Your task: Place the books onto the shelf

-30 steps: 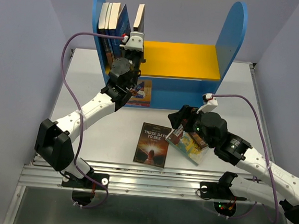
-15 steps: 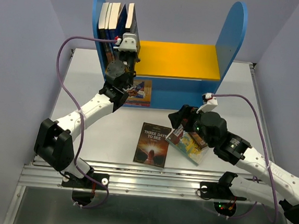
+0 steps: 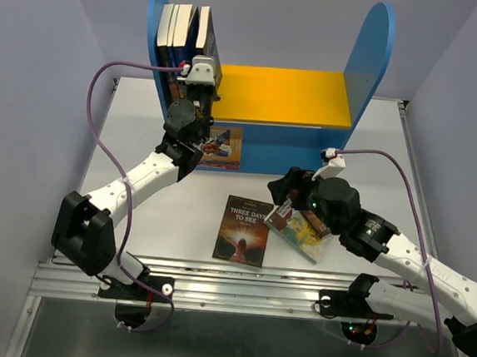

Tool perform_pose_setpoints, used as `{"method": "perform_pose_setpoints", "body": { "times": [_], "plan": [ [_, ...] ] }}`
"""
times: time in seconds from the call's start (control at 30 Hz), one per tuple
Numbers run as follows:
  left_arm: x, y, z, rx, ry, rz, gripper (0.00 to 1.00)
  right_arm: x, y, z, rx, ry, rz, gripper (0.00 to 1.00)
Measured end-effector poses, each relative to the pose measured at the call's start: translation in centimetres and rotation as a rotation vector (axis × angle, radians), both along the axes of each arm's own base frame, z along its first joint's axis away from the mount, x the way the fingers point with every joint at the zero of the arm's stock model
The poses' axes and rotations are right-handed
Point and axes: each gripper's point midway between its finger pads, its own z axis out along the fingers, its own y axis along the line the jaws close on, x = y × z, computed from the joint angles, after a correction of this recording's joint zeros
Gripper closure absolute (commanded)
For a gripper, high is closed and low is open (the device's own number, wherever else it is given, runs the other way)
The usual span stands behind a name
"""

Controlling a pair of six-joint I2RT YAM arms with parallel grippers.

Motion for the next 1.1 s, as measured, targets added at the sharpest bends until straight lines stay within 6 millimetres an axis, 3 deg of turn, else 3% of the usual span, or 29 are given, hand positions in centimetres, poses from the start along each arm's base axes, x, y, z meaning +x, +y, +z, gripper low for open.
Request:
{"method": "perform_pose_setpoints", "body": {
  "times": [0.47, 0.57, 0.73, 0.83, 1.1],
  "plan": [
    [-0.06, 0.26, 0.00, 0.018, -0.005, 0.016, 1.00, 0.03, 0.12, -0.26, -0.008, 0.004, 0.004, 0.00],
    [-0.04, 0.32, -0.04, 0.026, -0.003, 0.021, 0.93, 0.05, 0.21, -0.42, -0.012, 0.008, 0.007, 0.00],
    [-0.06, 0.38, -0.04, 0.034, -0.003, 0.026, 0.91, 0.11, 0.18, -0.47, -0.013, 0.009, 0.005, 0.00],
    [-0.05, 0.41, -0.06, 0.039, -0.002, 0.029, 0.78, 0.22, 0.06, -0.47, -0.013, 0.009, 0.000, 0.00],
    [-0.05, 0.52, -0.07, 0.039, -0.001, 0.035, 0.76, 0.23, 0.05, -0.46, -0.013, 0.009, 0.000, 0.00]
  ]
}}
